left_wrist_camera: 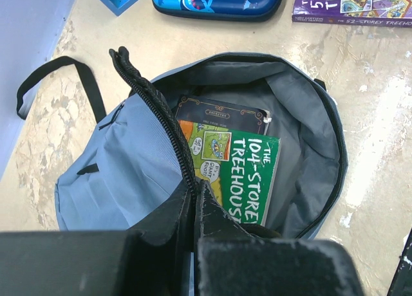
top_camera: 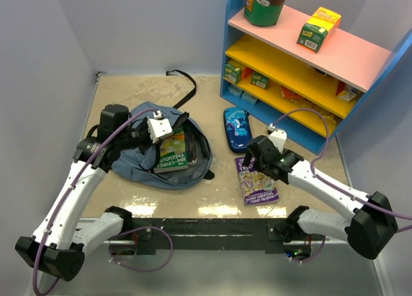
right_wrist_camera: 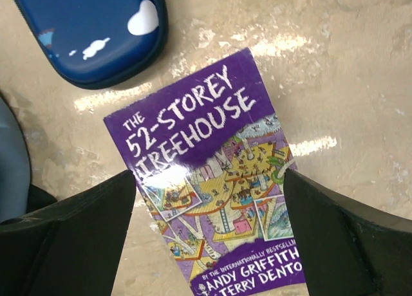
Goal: Pack the student bag
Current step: Move the book to the center of the board.
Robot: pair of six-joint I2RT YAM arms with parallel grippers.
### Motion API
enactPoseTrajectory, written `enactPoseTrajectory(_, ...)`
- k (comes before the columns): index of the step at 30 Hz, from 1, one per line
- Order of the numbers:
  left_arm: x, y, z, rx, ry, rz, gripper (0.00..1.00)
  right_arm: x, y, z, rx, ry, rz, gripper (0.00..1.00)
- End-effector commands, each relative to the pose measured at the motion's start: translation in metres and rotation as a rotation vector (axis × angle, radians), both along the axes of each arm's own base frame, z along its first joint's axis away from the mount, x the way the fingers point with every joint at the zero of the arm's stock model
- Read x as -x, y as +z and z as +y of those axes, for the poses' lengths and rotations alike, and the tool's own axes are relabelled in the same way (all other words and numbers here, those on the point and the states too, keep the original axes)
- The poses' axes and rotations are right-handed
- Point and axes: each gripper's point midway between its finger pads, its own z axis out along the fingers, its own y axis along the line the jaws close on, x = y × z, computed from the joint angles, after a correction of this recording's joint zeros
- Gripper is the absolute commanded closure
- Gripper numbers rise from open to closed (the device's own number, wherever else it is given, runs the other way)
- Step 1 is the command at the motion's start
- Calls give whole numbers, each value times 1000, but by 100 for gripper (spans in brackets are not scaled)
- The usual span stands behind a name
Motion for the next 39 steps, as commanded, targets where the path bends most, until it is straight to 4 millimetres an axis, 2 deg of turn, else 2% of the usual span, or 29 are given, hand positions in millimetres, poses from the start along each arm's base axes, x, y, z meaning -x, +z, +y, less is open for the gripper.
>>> enactPoseTrajectory(1, -1, 25, -8, 61, -29, -79, 100, 1, 7, -3, -40, -76, 27, 1)
enactPoseTrajectory(7, 2, 26, -9, 70, -28, -75, 100, -5, -27, -32, -80, -189, 124, 1)
enactPoseTrajectory(8, 2, 27, -9, 72, -28, -80, 100, -10, -30, -43, -91, -231, 124, 1)
enactPoseTrajectory(11, 2, 32, -9, 77, -30, -88, 100, -26, -38, -58, -125, -260, 102, 1)
enactPoseTrajectory(12, 2, 32, -9, 77, -30, -88, 100, -27, -46, -61, -112, -249, 129, 1)
enactPoseTrajectory(13, 2, 32, -9, 76, -29, -89, 100, -33, -49, -58, -134, -233, 120, 1)
enactPoseTrajectory(16, 3, 32, -8, 72, -26, -96, 100, -33, -63, -42, -209, -165, 156, 1)
enactPoseTrajectory(19, 3, 30, -6, 66, -19, -99, 100, -28, -66, -27, -293, -128, 171, 1)
enactPoseTrajectory(24, 3, 29, -6, 70, -15, -97, 100, -3, -70, -20, -363, -130, 206, 1)
enactPoseTrajectory(25, 3, 29, -6, 71, -13, -95, 100, 7, -75, -19, -379, -128, 232, 1)
enactPoseTrajectory(26, 2, 29, -6, 72, -13, -94, 100, 11, -69, -15, -411, -116, 213, 1)
enactPoseTrajectory(28, 2, 30, -7, 79, -13, -91, 100, 26, -72, -8, -455, -108, 240, 1)
enactPoseTrajectory(31, 2, 30, -8, 86, -12, -85, 100, 36, -64, -1, -485, -88, 236, 1)
enactPoseTrajectory(37, 0, 26, -9, 92, -6, -76, 100, 45, -39, 36, -540, -1, 202, 1)
enactPoseTrajectory(39, 0, 24, -9, 93, -6, -75, 100, 44, -37, 45, -553, 3, 207, 1)
